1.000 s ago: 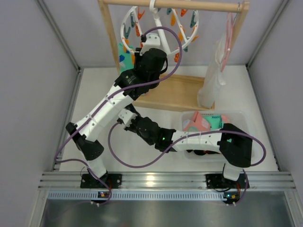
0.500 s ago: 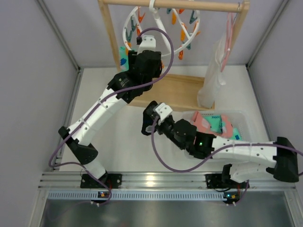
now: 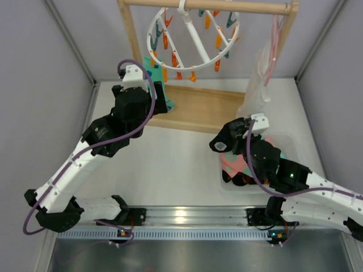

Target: Remove the socks clipped to the hanger

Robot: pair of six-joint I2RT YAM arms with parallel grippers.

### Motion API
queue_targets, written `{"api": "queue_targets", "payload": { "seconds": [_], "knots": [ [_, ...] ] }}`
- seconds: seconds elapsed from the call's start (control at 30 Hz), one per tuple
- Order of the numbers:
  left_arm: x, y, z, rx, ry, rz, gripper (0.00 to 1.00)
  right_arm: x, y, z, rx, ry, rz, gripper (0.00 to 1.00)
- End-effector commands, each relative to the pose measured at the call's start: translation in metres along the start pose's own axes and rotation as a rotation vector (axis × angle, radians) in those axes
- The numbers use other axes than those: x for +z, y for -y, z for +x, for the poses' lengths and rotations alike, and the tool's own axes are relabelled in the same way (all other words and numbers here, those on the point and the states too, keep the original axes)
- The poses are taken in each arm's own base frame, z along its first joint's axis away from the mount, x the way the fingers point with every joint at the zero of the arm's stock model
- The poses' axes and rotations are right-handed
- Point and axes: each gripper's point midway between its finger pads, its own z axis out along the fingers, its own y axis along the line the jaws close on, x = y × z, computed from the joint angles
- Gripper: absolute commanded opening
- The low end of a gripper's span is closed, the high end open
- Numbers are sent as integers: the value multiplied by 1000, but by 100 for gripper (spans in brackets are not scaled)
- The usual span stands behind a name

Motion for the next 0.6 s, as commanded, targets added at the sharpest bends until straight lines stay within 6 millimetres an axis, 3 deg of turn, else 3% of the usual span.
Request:
{"api": "queue_targets", "payload": {
  "seconds": [0.0,0.1,0.23,0.47,0.57],
  "knots": [
    [-11,-14,11,-39,3,-2,98,-13,60,29,76,-90,210,0],
    [-22,-28,13,-49,15,-8,99,-25,89,45,122,-130,310,0],
    [-24,-38,28,-17,-15,-30,99,-44,123,47,188,-109,440,0],
    [-27,-39,46,-11,-51,-1,98,-50,147,56,213,-127,524,0],
    [-27,-39,51,-1,-62,5,98,-39,141,63,212,-179,492,0]
  ]
}}
